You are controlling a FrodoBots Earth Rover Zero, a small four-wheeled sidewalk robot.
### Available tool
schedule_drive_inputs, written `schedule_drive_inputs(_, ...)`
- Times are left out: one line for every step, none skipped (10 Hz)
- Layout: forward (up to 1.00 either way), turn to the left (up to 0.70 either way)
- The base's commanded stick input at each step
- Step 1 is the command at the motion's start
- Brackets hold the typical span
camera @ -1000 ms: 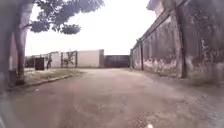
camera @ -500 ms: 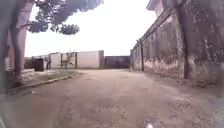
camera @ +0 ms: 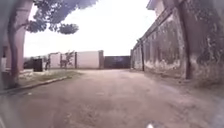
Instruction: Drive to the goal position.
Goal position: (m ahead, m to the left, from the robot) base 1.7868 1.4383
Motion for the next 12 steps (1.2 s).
schedule_drive_inputs(0.30,0.00)
schedule_drive_inputs(0.30,0.00)
schedule_drive_inputs(0.30,0.00)
schedule_drive_inputs(0.30,0.00)
schedule_drive_inputs(0.30,0.00)
schedule_drive_inputs(0.30,0.00)
schedule_drive_inputs(0.30,0.00)
schedule_drive_inputs(0.30,0.00)
schedule_drive_inputs(0.30,0.00)
schedule_drive_inputs(0.30,0.00)
schedule_drive_inputs(0.30,0.00)
schedule_drive_inputs(0.30,0.00)
